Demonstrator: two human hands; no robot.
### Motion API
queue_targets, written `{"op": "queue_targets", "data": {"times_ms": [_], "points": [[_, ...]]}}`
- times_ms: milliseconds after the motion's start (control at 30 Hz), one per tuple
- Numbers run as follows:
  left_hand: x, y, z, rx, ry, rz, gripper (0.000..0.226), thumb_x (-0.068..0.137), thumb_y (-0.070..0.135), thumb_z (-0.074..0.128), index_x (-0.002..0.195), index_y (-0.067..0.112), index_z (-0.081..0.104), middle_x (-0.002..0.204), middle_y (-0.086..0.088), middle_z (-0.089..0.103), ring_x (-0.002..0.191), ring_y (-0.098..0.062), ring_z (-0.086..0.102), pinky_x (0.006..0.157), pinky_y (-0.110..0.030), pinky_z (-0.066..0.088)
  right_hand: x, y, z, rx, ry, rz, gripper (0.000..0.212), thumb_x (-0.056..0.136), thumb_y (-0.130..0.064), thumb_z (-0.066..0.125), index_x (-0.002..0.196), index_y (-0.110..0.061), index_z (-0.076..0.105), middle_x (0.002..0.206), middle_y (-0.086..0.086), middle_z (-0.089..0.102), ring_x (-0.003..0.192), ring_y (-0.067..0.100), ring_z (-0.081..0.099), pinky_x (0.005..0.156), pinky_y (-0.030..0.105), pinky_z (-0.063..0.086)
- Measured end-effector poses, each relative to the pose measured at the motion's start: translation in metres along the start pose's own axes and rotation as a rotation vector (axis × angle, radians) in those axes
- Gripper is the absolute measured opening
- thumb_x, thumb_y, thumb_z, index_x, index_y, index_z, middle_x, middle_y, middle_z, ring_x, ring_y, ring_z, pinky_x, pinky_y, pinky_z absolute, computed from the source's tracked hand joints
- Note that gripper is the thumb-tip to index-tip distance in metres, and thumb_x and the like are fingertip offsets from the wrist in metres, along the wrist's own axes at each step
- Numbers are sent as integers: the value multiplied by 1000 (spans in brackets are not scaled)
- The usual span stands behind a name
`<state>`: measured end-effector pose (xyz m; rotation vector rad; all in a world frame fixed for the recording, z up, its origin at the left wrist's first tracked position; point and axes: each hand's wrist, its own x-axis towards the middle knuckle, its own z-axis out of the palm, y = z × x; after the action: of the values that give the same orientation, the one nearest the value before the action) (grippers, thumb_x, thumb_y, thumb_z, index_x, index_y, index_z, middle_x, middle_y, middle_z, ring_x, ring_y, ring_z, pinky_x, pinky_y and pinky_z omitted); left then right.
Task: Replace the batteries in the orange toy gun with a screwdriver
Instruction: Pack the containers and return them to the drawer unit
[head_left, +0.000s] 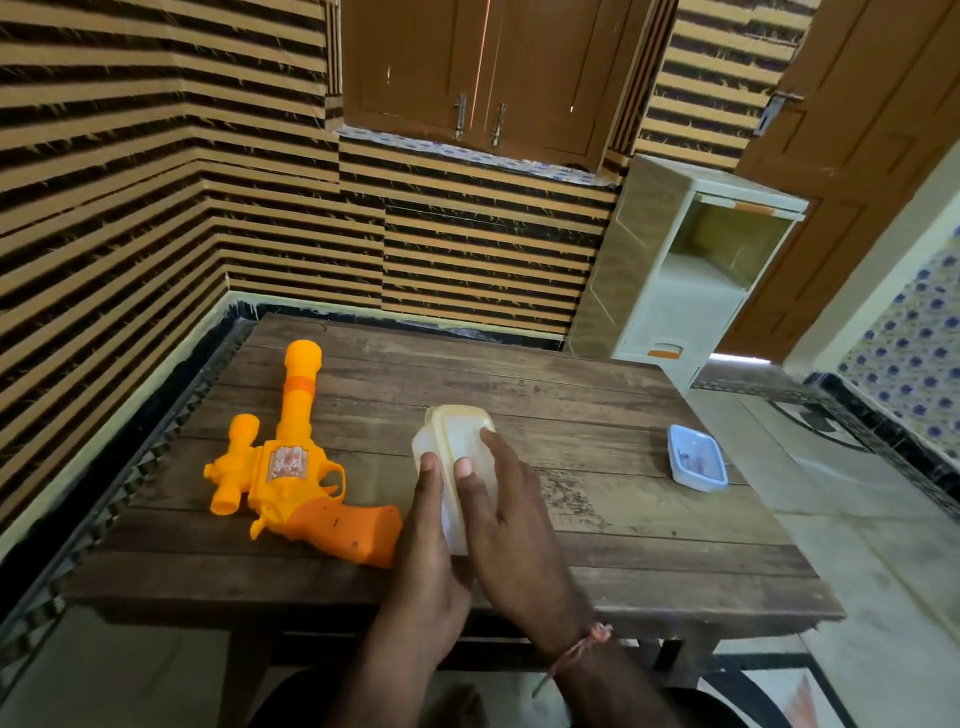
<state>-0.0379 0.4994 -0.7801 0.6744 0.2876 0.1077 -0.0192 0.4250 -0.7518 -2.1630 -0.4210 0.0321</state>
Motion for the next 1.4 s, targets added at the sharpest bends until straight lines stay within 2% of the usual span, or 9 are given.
{"op": "queue_targets", "data": {"times_ms": [133, 300, 500, 667, 833, 967, 1100, 1233, 1400], "points": [[-1, 0, 0, 58, 10, 40, 61, 89, 57, 47, 130, 15, 62, 128, -9, 67, 122, -22, 62, 110, -43, 39, -4, 2, 6, -87, 24, -21, 77, 86, -77, 14, 151, -37, 21, 145, 2, 38, 132, 13, 36, 105, 33, 36], [-1, 0, 1, 222, -9, 49, 74, 80, 72, 45, 130, 19, 63, 123, -8, 70, 120, -24, 62, 113, -59, 33, -4, 2, -5, -56, 71, -21, 73, 87, -71, 26, 150, -34, 28, 140, -1, 41, 119, 3, 36, 91, 16, 28], [3, 11, 12, 406, 186, 265, 87, 67, 90, 49, 108, 16, 70, 105, -10, 74, 103, -30, 69, 94, -50, 53, -4, 11, -6, -215, 200, -103, 74, 76, -74, 43, 139, -35, 38, 123, -8, 45, 113, 8, 45, 91, 25, 40], [8, 14, 5, 564, 367, 289, 44, 102, 46, 36, 77, 18, 60, 75, 3, 65, 69, -12, 62, 56, -24, 48, 3, 17, -7, 220, 203, 92, 46, 93, -65, 35, 123, -32, 47, 100, -8, 64, 93, 6, 64, 82, 33, 54], [11, 2, 2, 746, 378, 291, 44, 103, 44, 35, 72, 21, 57, 76, 1, 63, 72, -17, 59, 72, -37, 48, 11, 33, -8, 169, 156, 306, 70, 98, -58, 23, 84, -8, 69, 82, 6, 72, 79, 21, 69, 78, 44, 56], [17, -8, 4, 801, 381, 286, 44, 102, 47, 38, 75, 19, 60, 86, -6, 69, 83, -28, 63, 77, -38, 51, 12, 46, -10, 143, 216, 319, 69, 98, -57, 24, 87, -6, 69, 88, 10, 72, 84, 25, 68, 81, 46, 55], [22, -18, 11, 810, 270, 227, 47, 98, 52, 46, 71, 18, 63, 70, 7, 67, 73, -18, 63, 70, -32, 53, 23, 67, -31, 85, 294, 351, 64, 100, -52, 28, 86, -4, 69, 88, 16, 71, 85, 32, 67, 78, 44, 54], [16, -21, 13, 835, 180, 302, 35, 98, 48, 45, 105, 23, 70, 108, 1, 72, 105, -16, 65, 95, -43, 51, 58, 107, -73, -51, 419, 555, 52, 102, -47, 34, 112, -3, 59, 116, 21, 64, 107, 37, 59, 83, 33, 41], [11, -19, 27, 828, 109, 265, 36, 79, 63, 39, 84, 37, 63, 95, 9, 70, 94, -11, 66, 89, -42, 54, 98, 142, -97, -365, 333, 618, 48, 101, -41, 37, 113, -1, 59, 115, 21, 66, 105, 35, 63, 87, 36, 48]]}}
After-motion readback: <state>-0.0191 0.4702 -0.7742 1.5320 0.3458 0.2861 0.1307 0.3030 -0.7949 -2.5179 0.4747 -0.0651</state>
